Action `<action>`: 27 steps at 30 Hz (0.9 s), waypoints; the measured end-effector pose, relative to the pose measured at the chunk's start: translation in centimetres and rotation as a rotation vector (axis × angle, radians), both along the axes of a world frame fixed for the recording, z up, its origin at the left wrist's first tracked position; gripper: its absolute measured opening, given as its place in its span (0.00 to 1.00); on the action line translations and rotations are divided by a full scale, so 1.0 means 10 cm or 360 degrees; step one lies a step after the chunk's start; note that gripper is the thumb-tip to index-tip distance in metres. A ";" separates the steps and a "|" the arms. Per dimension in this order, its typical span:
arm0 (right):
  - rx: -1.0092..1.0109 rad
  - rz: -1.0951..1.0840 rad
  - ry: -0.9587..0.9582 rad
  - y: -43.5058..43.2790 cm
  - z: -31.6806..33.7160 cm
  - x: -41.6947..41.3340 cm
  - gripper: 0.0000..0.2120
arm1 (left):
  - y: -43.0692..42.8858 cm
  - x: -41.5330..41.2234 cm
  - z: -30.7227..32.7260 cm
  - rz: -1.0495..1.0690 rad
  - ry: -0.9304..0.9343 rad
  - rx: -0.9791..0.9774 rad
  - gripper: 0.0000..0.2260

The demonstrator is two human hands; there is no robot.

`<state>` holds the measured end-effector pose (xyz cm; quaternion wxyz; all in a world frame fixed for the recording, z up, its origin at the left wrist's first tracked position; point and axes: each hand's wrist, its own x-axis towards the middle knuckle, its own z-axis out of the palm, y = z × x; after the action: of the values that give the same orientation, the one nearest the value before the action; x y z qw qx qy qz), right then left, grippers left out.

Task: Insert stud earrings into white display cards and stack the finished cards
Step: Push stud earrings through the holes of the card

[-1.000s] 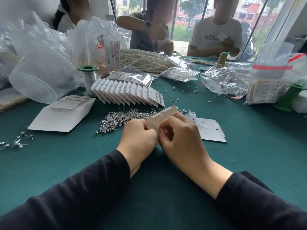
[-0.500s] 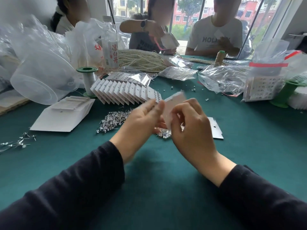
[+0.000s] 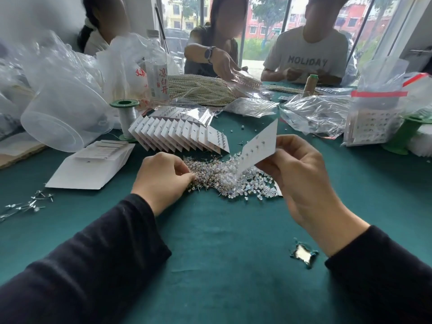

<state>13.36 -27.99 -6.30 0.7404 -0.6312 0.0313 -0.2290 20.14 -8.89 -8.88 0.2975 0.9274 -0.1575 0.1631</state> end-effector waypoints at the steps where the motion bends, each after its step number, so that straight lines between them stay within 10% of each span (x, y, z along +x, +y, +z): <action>1: 0.0082 0.0048 0.0022 0.00 0.00 0.00 0.12 | 0.01 0.00 0.01 -0.0007 0.0009 -0.0047 0.07; 16: 0.0668 0.0421 0.0355 -0.03 -0.07 0.04 0.06 | 0.00 0.00 0.06 -0.0077 0.0003 -0.0181 0.21; 27: 0.0749 0.0648 0.0466 0.03 -0.10 0.03 0.05 | 0.01 0.00 0.09 -0.0230 0.0077 -0.0196 0.04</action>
<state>13.68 -27.73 -7.30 0.8839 -0.4625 0.0626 0.0300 20.10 -8.80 -8.03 0.3688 0.8972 -0.2063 0.1281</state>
